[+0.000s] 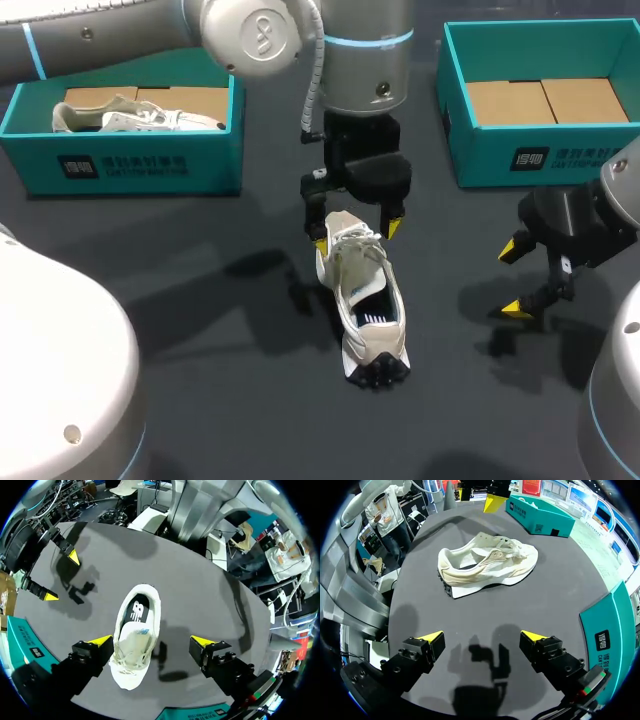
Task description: Take the shoe out of the shoebox, open the shoe tongue, remove and reinsert the insole, then place the shoe into the shoebox
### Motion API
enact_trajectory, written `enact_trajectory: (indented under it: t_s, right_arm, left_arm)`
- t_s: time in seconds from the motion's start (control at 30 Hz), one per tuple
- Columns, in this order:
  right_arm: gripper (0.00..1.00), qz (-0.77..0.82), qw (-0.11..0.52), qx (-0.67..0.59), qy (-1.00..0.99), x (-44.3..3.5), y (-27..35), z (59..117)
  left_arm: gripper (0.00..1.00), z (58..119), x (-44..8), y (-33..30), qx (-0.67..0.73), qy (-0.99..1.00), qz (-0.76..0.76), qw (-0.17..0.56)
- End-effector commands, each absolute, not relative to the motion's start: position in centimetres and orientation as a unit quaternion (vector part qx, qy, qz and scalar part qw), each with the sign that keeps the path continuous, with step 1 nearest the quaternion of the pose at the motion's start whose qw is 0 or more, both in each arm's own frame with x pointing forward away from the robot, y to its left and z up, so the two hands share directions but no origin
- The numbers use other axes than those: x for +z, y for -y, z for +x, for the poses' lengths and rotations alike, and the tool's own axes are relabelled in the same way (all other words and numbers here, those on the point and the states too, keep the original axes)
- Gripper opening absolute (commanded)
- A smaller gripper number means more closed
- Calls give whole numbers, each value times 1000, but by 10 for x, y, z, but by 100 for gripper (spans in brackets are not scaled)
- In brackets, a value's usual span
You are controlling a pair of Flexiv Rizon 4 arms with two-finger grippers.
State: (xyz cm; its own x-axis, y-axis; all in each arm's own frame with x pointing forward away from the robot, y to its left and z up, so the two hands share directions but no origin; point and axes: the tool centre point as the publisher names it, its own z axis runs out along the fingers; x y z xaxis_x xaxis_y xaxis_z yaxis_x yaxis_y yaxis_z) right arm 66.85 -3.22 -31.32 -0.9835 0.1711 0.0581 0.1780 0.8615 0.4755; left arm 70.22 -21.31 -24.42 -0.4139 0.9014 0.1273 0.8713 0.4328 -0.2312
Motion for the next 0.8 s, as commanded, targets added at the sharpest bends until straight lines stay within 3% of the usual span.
enact_trajectory:
  t_s: [0.03,0.13,0.47,0.63,0.67,0.8]
  right_arm:
    - [100,-91,5,-246,965,-313,32,667]
    - [100,-91,5,-246,965,-313,32,667]
    - [100,-91,5,-246,965,-313,32,667]
    - [100,-91,5,-246,965,-313,32,667]
    - [100,-91,5,-246,965,-313,32,667]
    - [100,-91,5,-246,965,-313,32,667]
  left_arm:
    - [100,690,-256,216,68,900,-409,134]
    - [100,672,-253,224,33,987,-127,90]
    - [100,672,-253,224,33,987,-127,90]
    - [100,655,-258,234,37,995,79,42]
    - [100,653,-257,235,38,995,91,11]
    - [100,653,-257,235,38,995,91,11]
